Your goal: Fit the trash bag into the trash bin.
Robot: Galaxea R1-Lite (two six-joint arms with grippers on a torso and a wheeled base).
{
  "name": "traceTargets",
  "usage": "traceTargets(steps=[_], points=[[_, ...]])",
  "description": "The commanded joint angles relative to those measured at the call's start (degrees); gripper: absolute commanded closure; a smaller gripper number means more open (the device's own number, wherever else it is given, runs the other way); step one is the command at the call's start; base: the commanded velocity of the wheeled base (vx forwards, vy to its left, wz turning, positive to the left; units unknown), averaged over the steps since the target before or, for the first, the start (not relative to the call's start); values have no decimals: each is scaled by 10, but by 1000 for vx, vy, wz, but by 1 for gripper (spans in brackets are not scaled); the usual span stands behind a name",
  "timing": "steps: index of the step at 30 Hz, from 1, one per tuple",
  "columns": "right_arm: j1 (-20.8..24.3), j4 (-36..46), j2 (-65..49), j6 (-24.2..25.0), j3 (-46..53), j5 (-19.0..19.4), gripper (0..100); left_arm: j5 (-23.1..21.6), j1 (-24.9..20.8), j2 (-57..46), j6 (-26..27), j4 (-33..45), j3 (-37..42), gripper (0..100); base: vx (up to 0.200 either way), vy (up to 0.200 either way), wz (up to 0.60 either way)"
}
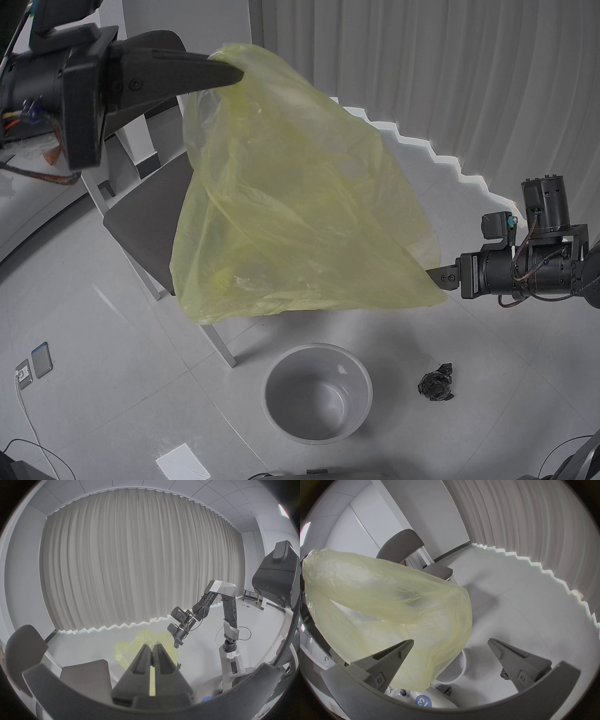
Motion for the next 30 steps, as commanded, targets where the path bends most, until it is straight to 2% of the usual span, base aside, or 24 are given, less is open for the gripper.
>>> traceTargets(steps=[1, 11, 21, 30], points=[[1, -3, 1, 1, 3, 1, 0, 0, 0, 0, 1, -1, -1, 100, 0, 0, 0], [3, -10, 18, 3, -5, 2, 0, 0, 0, 1, 0, -1, -3, 100, 0, 0, 0], [5, -83, 61, 31, 0, 1, 0, 0, 0, 1, 0, -1, -3, 100, 0, 0, 0], [12, -94, 76, 41, 2, 3, 0, -1, 0, 1, 0, -1, -4, 100, 0, 0, 0]])
